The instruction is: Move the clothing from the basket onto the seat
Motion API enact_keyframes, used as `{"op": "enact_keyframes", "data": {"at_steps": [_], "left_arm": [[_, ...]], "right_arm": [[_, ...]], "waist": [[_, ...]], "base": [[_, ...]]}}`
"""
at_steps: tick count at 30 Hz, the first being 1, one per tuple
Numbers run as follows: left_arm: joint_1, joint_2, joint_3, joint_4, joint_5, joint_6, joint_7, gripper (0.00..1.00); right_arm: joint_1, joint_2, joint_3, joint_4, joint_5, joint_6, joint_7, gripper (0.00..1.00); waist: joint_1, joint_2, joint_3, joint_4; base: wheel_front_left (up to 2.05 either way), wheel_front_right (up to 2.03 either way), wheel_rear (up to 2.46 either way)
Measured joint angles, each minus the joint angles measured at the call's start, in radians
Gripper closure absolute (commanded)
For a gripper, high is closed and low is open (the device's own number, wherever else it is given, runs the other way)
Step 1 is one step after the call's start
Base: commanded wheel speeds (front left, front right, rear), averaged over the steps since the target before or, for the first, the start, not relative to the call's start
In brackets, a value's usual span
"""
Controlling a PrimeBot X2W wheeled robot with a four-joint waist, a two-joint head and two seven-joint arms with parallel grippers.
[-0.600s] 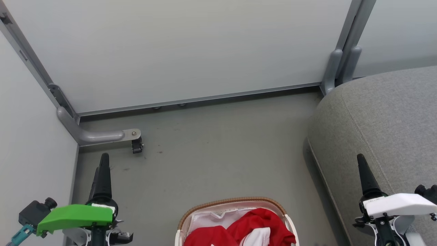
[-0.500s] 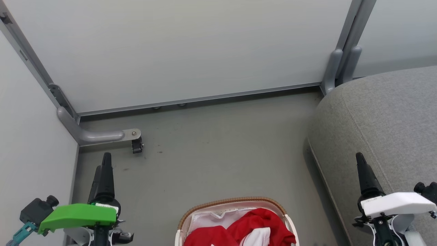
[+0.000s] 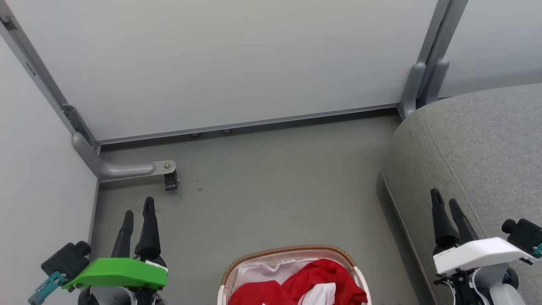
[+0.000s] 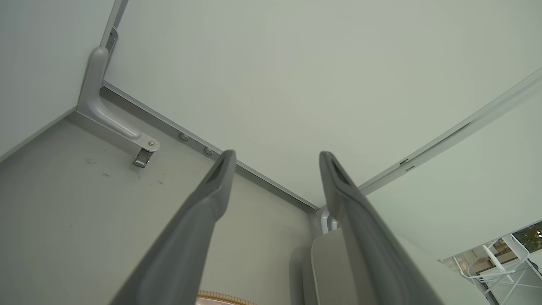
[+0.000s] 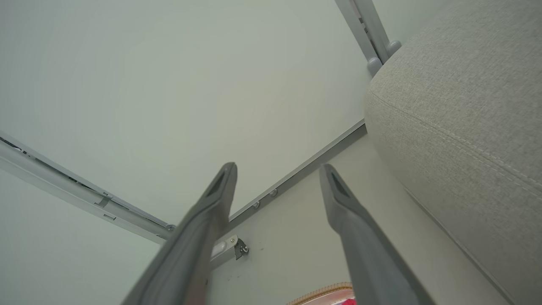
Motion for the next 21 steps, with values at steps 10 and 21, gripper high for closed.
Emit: {"op": "enact_keyframes", "data": {"at_steps": [10,21], "left_arm": [[0.007,0.0,-0.017,0.034,0.144,0.009,-0.03,0.0],[0.017,0.001,-0.017,0.06,0.248,0.022,-0.058,0.0]], "right_arm": [[0.007,-0.001,0.014,-0.003,-0.145,0.0,-0.033,0.0],[0.009,-0.002,0.014,0.0,-0.281,0.0,-0.061,0.0]], "waist": [[0.0,0.0,-0.003,0.002],[0.0,0.0,-0.006,0.006]], "base": [[0.0,0.0,0.0],[0.0,0.0,0.0]]}}
